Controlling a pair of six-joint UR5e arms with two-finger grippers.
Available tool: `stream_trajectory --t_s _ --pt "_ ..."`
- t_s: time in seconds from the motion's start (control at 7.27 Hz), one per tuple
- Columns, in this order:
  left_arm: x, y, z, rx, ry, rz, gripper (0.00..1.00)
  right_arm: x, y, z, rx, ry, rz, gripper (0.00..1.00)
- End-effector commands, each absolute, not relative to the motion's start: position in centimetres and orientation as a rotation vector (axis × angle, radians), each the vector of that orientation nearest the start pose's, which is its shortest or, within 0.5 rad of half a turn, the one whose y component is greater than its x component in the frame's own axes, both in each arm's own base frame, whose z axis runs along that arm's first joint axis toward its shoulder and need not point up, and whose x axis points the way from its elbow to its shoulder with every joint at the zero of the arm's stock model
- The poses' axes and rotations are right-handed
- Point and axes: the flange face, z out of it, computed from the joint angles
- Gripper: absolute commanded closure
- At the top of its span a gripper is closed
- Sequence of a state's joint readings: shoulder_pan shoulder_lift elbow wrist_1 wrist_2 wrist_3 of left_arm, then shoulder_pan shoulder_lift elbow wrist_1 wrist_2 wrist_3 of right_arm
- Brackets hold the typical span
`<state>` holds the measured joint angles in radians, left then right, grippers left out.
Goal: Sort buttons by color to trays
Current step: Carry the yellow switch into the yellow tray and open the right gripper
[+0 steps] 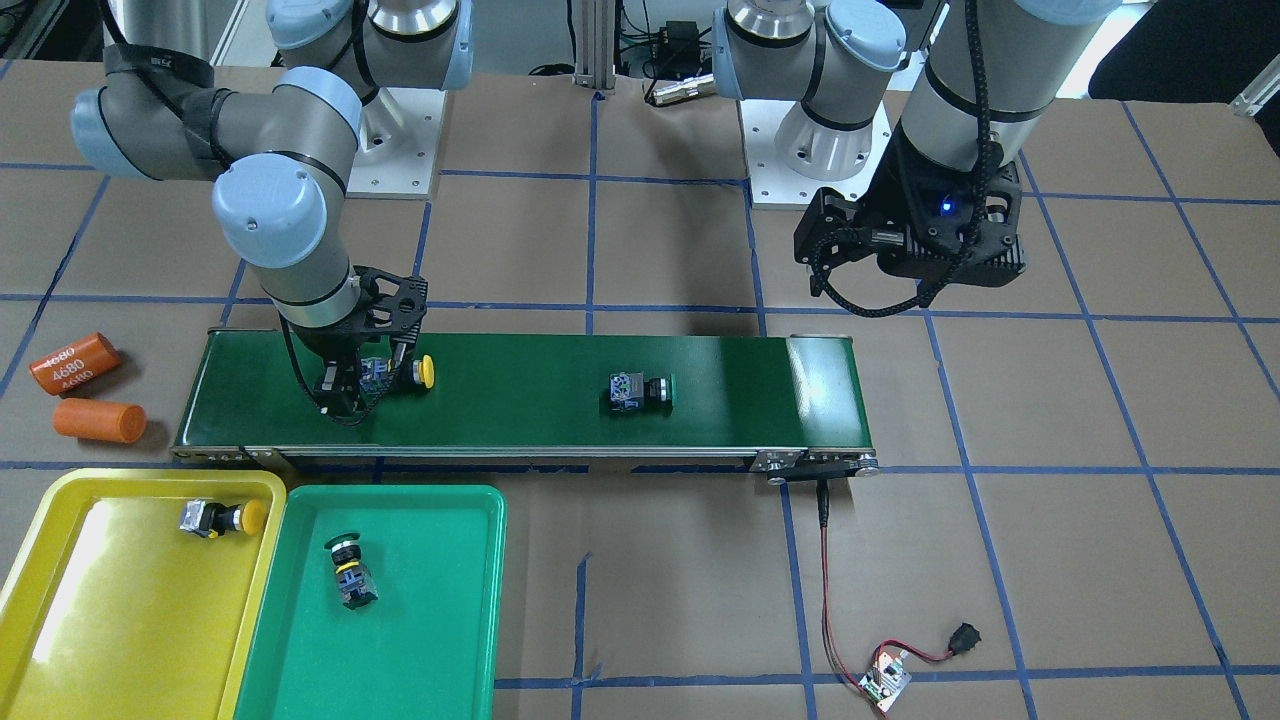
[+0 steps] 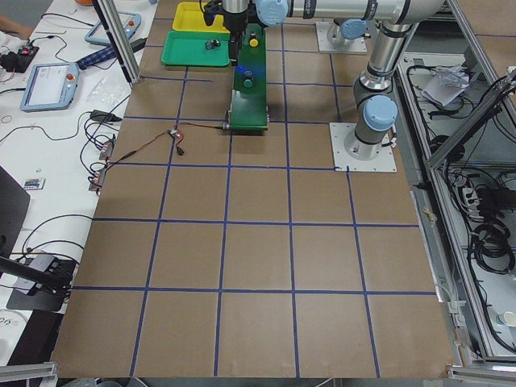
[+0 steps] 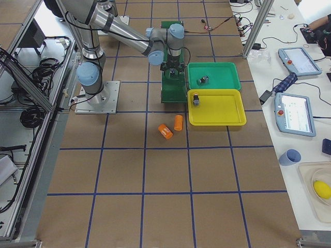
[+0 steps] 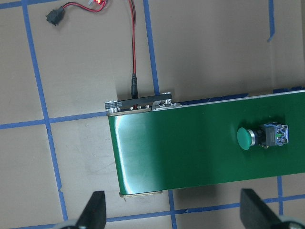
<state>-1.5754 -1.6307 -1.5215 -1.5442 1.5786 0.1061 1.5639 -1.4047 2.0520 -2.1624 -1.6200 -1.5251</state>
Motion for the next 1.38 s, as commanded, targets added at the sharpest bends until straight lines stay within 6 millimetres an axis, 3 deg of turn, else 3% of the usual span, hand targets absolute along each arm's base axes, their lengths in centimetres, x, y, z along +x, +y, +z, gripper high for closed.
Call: stream_trajectory --t_s 0.0,0.28,0.41,0.55,0.69,0.83,0.96,1.1,1.24 --pt "-13.5 -51.7 48.6 0.173 3.126 -0.03 0.0 12.7 -47.8 24.0 -2.149 2.289 0.119 0.22" --pt "-13.5 -51.6 48.8 0.173 3.129 -0.036 0.0 12.6 -48.1 24.5 -2.148 2.302 0.112 0.85" --pt "-13.6 -51.7 48.8 0.173 3.134 -0.036 0.0 12.5 -48.1 24.7 -2.157 2.305 0.116 1.0" --pt "-13.8 -51.0 49.9 0.181 3.135 -0.072 0.0 12.3 -48.2 25.0 -2.158 2.317 0.117 1.0" --pt "-13.7 -51.8 49.8 0.178 3.129 -0.067 0.0 11.1 -49.5 26.2 -2.154 2.35 0.094 1.0" --pt "-13.7 -51.5 50.4 0.178 3.13 -0.084 0.0 9.2 -52.0 28.5 -2.12 2.43 0.03 1.0" --pt "-13.7 -52.1 49.5 0.178 3.134 -0.058 0.0 4.6 -54.4 30.2 -2.025 2.547 -0.029 1.0" --pt "-13.8 -51.8 49.9 0.18 3.133 -0.07 0.0 -0.3 -56.5 29.7 -1.916 2.617 -0.043 1.0" --pt "-13.7 -51.5 50.1 0.178 3.128 -0.064 0.0 -3.8 -59.4 28.6 -1.886 2.634 -0.065 0.99"
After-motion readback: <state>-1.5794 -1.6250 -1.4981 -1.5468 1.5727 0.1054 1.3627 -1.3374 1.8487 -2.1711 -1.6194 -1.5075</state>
